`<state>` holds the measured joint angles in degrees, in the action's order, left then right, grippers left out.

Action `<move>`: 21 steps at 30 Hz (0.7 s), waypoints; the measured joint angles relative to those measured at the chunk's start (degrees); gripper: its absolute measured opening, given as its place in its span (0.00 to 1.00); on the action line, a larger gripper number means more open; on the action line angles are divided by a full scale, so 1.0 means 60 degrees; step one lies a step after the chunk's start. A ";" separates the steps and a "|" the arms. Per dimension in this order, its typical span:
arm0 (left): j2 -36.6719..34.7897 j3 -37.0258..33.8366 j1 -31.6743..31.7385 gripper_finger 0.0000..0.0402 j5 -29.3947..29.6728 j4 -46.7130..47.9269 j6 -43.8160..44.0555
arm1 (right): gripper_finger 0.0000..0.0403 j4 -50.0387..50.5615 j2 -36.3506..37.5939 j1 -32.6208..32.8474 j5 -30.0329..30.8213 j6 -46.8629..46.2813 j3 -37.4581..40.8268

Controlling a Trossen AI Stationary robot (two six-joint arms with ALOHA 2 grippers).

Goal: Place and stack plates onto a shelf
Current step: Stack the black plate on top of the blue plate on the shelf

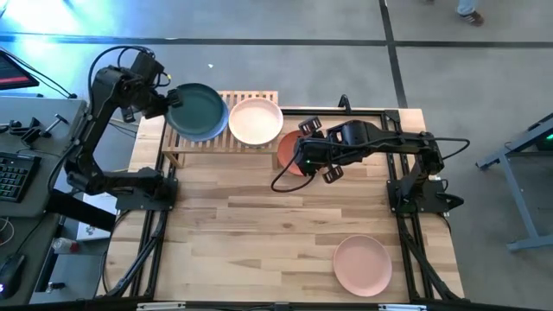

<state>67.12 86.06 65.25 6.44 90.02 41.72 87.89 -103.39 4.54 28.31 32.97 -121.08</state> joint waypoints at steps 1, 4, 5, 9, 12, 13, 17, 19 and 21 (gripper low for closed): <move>0.0069 0.0000 0.0000 0.01 0.0000 0.0000 -0.0052 | 0.27 -0.0002 0.0000 0.0000 -0.0002 0.0000 0.0000; 0.0269 0.0000 0.0000 0.01 0.0030 -0.0004 -0.0225 | 0.27 -0.0002 0.0000 0.0000 0.0001 0.0000 0.0000; 0.0324 0.0000 0.0000 0.01 0.0053 -0.0001 -0.0223 | 0.27 -0.0002 0.0000 0.0000 0.0002 0.0000 0.0000; 0.0505 0.0000 0.0000 0.01 0.0091 0.0000 -0.0234 | 0.27 -0.0002 0.0000 0.0000 0.0002 -0.0004 0.0000; 0.0695 -0.0003 0.0000 0.01 0.0095 -0.0004 -0.0314 | 0.27 -0.0002 0.0000 0.0000 -0.0001 -0.0004 0.0003; 0.0757 -0.0004 0.0000 0.01 0.0097 -0.0004 -0.0337 | 0.27 -0.0002 0.0000 0.0000 0.0002 -0.0004 0.0000; 0.0922 -0.0004 -0.0004 0.01 0.0102 -0.0004 -0.0401 | 0.27 -0.0002 0.0000 0.0000 0.0002 -0.0004 0.0000; 0.0978 -0.0004 -0.0004 0.01 0.0102 -0.0004 -0.0404 | 0.27 -0.0002 0.0000 0.0000 0.0002 0.0000 0.0000; 0.1018 -0.0004 -0.0004 0.01 0.0109 -0.0003 -0.0415 | 0.27 -0.0002 0.0000 0.0000 0.0002 0.0000 0.0000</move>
<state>73.23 86.04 65.23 7.09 90.00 39.23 87.88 -103.39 4.54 28.32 32.97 -121.07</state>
